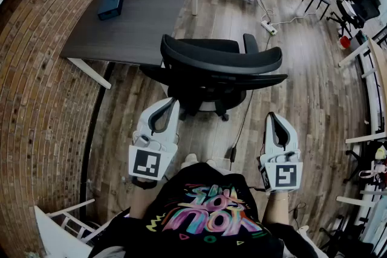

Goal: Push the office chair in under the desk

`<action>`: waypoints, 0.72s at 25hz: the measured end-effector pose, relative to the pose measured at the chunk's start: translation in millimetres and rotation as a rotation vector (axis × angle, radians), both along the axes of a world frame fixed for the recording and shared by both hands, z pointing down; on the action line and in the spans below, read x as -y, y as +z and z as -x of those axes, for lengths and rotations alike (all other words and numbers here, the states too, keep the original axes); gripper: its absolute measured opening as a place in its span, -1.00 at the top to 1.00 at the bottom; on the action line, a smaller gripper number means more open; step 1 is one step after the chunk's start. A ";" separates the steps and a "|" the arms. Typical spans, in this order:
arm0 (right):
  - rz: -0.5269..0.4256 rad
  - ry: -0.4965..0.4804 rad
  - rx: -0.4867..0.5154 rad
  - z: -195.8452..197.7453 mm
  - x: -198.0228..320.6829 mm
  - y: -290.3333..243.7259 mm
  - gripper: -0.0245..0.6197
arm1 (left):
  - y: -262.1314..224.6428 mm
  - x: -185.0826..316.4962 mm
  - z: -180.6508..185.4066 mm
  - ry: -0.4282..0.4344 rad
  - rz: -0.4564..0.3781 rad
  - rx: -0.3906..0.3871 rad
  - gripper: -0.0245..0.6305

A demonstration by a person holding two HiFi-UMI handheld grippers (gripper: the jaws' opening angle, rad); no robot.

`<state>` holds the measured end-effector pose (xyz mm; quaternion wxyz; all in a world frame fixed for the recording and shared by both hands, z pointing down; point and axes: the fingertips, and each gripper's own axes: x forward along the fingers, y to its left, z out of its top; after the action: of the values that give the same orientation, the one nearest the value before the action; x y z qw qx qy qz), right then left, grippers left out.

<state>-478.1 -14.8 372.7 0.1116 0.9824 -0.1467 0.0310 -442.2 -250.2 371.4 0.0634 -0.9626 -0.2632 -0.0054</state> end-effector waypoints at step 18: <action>-0.030 0.056 0.021 -16.2 -6.5 10.4 0.69 | 11.9 34.4 -23.9 0.041 -0.165 -0.040 0.74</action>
<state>-461.9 -8.3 383.1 0.0945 0.9873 -0.1207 0.0421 -418.3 -284.7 383.4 0.1476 -0.9485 -0.2802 -0.0067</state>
